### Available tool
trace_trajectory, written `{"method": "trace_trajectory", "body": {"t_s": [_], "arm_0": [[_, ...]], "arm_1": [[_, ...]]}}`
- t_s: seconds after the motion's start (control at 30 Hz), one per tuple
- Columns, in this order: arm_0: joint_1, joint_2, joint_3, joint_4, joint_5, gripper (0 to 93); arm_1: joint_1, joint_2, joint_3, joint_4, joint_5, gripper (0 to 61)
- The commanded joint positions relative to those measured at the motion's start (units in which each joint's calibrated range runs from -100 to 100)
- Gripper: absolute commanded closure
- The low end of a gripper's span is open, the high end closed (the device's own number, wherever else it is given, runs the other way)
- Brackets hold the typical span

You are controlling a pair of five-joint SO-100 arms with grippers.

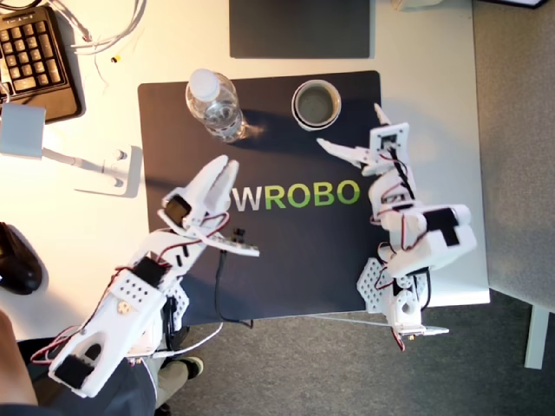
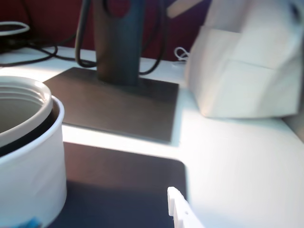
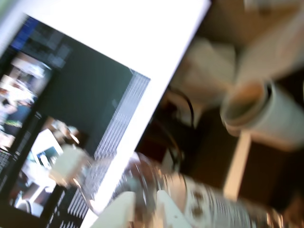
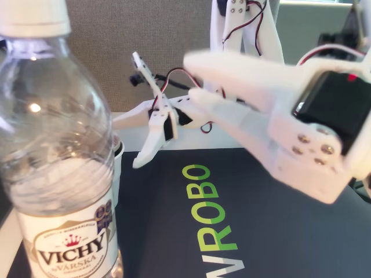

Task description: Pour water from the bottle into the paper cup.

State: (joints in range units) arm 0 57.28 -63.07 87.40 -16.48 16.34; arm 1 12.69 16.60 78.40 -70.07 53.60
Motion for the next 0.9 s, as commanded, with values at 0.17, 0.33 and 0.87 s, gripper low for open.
{"method": "trace_trajectory", "body": {"t_s": [0.17,0.33,0.87], "arm_0": [[-20.63,-20.34,-0.76,39.09,-10.16,92.7],[-36.33,-32.85,1.42,55.3,-14.95,92.7],[-41.44,-36.67,9.05,64.92,-17.44,92.7]], "arm_1": [[4.11,-33.65,20.88,1.77,-9.47,59.6],[1.0,-50.91,20.51,24.24,-21.83,61.3],[-17.41,-93.5,13.51,111.66,-52.26,61.3]]}}
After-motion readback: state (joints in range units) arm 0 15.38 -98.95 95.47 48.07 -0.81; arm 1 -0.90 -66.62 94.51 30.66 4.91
